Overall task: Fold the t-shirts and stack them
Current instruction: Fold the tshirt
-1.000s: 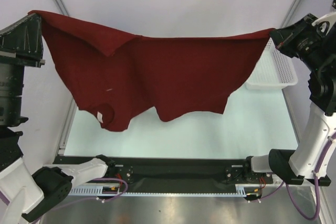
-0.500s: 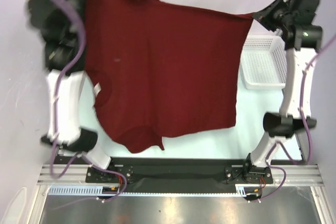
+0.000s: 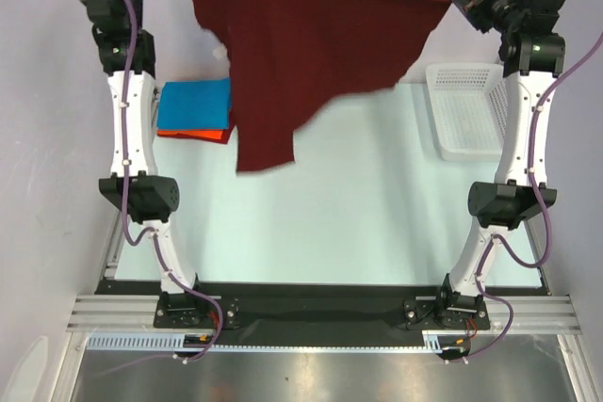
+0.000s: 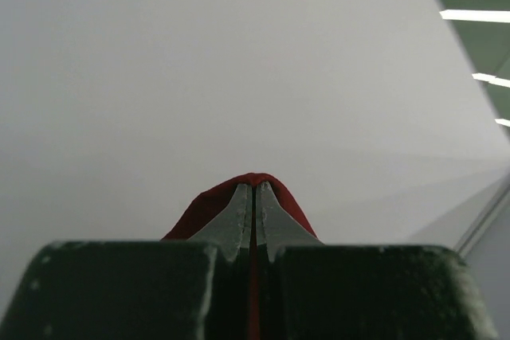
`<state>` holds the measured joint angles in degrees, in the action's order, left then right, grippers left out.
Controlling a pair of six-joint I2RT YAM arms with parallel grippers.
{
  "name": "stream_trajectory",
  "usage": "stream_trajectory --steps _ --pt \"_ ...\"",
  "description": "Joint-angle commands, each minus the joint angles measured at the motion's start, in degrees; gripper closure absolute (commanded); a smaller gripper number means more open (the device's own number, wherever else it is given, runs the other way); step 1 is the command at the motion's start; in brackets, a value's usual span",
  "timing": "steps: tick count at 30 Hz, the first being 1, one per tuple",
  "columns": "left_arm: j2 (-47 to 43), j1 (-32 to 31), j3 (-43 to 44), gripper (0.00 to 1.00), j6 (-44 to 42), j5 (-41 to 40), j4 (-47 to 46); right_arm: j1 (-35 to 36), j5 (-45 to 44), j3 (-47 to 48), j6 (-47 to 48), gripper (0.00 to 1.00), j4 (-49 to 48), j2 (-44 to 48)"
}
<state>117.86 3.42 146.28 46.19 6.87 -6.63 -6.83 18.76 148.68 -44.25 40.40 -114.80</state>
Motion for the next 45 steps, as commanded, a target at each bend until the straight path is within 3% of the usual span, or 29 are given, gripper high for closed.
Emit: stream_trajectory --steps 1,6,8,11,12,14,15,16,19,20,24,27,30,31,38,45 --pt "-7.0 1.8 5.0 0.99 8.3 1.6 -14.5 -2.4 0.1 1.5 -3.7 1.00 -6.4 4.7" --pt "-11.5 2.4 2.7 1.00 8.1 5.9 -10.5 -3.1 0.3 -4.2 0.1 1.00 -1.2 7.7" --pt "-14.4 2.4 -3.7 1.00 7.1 10.2 -8.9 -2.8 0.7 -13.3 2.8 1.00 -0.9 11.9" --pt "-25.6 1.9 -21.2 1.00 2.9 13.6 -9.2 -2.2 1.0 -27.0 5.1 1.00 -0.6 17.6" --pt "-28.9 1.9 -31.9 1.00 2.2 13.5 -9.2 -2.0 0.3 -30.4 7.1 1.00 0.5 19.1" --pt "-39.6 1.9 -43.0 1.00 0.5 12.7 -8.1 -1.9 -0.2 -40.4 8.5 1.00 0.8 23.7" --pt "-43.0 1.8 -54.5 1.00 0.0 12.6 -8.2 -1.7 -0.4 -43.4 9.3 1.00 0.9 25.1" --pt "-50.3 1.6 -59.8 1.00 -0.3 12.7 -8.0 -1.5 -0.6 -46.1 9.6 1.00 1.1 26.5" --pt "-59.7 -0.9 -75.1 1.00 -3.7 8.4 1.1 1.2 -3.8 -54.2 12.3 1.00 3.2 30.9" --pt "-64.2 -2.5 -76.7 1.00 -8.0 4.1 11.8 2.0 -6.0 -57.1 12.9 1.00 4.8 31.7" --pt "-72.7 -8.9 -86.1 1.00 -12.6 -3.8 20.6 3.3 -11.1 -65.6 15.2 1.00 11.2 34.8" --pt "-81.4 -9.0 -96.7 0.99 -8.1 -5.1 30.4 3.7 -15.9 -74.1 17.1 1.00 12.9 38.5" --pt "-88.3 -9.0 -102.8 1.00 -6.2 -3.4 35.1 4.8 -16.6 -80.2 17.0 1.00 13.2 39.8" --pt "-91.5 -9.0 -104.3 1.00 -5.7 -5.2 40.5 4.8 -16.5 -83.7 16.8 1.00 13.7 39.9" --pt "-96.7 -9.0 -107.1 1.00 -2.7 -6.7 54.0 6.4 -17.1 -98.0 16.2 1.00 14.2 44.7" --pt "-102.1 -9.0 -107.4 1.00 -2.5 -6.7 65.3 8.7 -22.1 -100.4 11.6 1.00 17.2 45.6"
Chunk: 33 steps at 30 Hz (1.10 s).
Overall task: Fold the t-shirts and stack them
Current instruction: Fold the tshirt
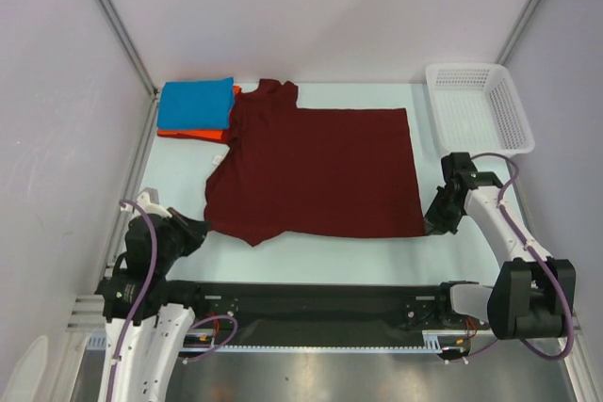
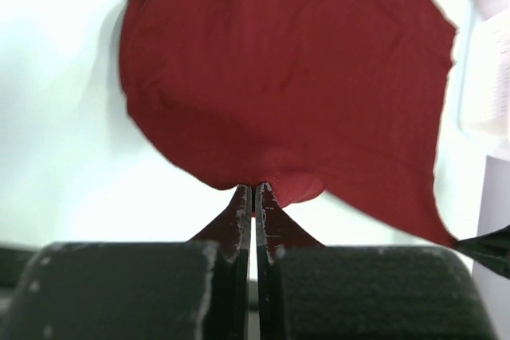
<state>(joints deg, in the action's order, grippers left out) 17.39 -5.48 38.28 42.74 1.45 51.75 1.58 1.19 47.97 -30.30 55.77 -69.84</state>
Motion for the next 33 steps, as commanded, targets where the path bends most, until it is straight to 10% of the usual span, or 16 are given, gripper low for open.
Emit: stream_trajectory --steps 1,24,33 --pt "-1.9 -0.1 0.8 1.00 0.9 -1.3 8.3 0.3 -4.8 0.1 -3.3 1.00 2.4 0.6" --pt "-6.7 -0.1 11.0 1.00 -4.2 -2.6 27.5 0.5 -12.6 1.2 -8.8 1.00 16.5 7.3" --pt "0.2 -0.1 10.1 1.00 -12.1 0.4 15.6 0.4 -9.6 3.0 -4.4 1.00 10.7 2.4"
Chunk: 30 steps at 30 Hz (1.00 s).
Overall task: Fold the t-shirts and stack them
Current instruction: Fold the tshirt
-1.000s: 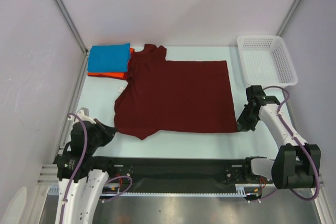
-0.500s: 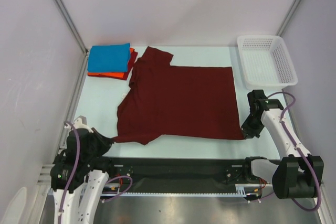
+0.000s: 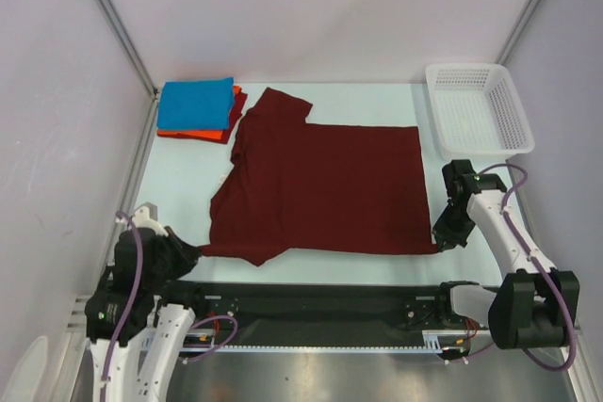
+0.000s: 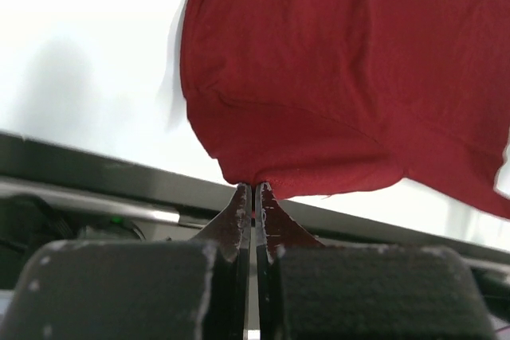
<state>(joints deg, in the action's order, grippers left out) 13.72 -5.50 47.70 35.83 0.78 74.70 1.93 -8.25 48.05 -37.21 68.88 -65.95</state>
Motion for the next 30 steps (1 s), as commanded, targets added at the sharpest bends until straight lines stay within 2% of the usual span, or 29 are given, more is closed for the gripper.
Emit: stream_trajectory --steps 1,6,11,15,19,30 --pt "7.1 -0.1 0.6 1.00 -7.4 1.8 -8.8 0.1 0.2 3.4 3.3 1.00 -3.2 -2.2" --pt "16.2 -0.2 0.0 1.00 -10.3 3.1 -18.5 0.1 0.3 9.9 6.2 1.00 -7.4 -8.1" --pt "21.1 -0.7 0.4 1.00 -8.0 4.6 -26.6 0.3 1.9 18.3 8.3 1.00 -8.8 -14.2" --pt "31.1 -2.7 2.9 1.00 -8.1 3.5 -33.4 0.7 3.5 23.3 9.0 1.00 -10.5 -20.0" --pt "41.8 -3.6 8.5 1.00 -10.1 1.9 -34.4 0.9 3.9 26.6 9.9 1.00 -11.7 -24.4" --pt "55.5 -3.7 15.8 1.00 -14.2 2.8 -37.7 0.1 3.9 31.4 11.0 1.00 -12.5 -31.5"
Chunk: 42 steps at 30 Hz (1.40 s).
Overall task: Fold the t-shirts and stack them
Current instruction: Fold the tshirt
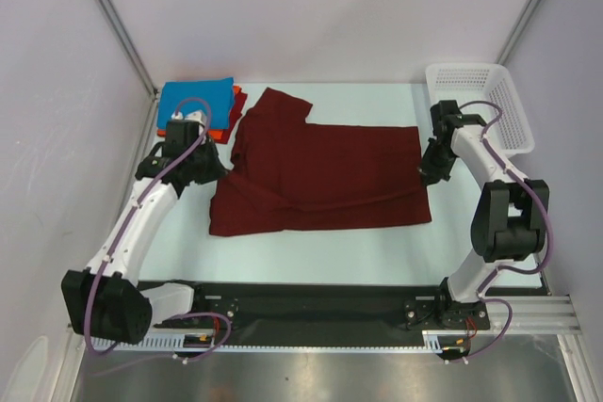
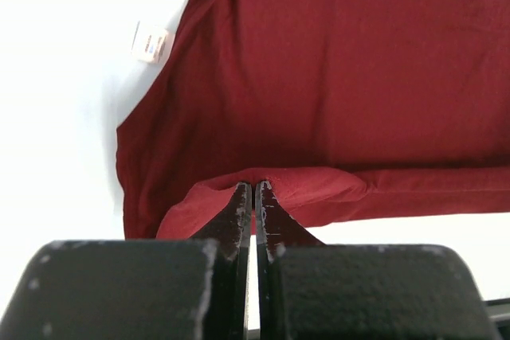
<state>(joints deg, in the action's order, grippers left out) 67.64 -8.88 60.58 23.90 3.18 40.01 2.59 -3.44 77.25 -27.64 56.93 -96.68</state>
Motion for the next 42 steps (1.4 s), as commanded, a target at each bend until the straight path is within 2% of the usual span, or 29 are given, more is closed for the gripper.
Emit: stream_trajectory --steps 1,19,36,42 --pt "2.5 -0.3 3.1 1.00 -2.3 0.9 -3.4 -0.8 -0.7 2.0 1.5 1.00 -0.8 -1.0" --pt "15.8 -0.4 10.5 1.00 -5.6 2.2 -6.9 -1.4 0.5 1.6 2.6 1.00 -3.8 -6.2" --pt "22.1 -0.3 13.4 1.00 -6.4 1.9 -6.6 -1.9 0.9 2.8 3.1 1.00 -5.7 -10.4" --pt "25.8 -0.3 15.4 0.95 -6.2 1.7 -6.3 -2.2 0.2 4.0 3.1 1.00 -7.3 -12.8"
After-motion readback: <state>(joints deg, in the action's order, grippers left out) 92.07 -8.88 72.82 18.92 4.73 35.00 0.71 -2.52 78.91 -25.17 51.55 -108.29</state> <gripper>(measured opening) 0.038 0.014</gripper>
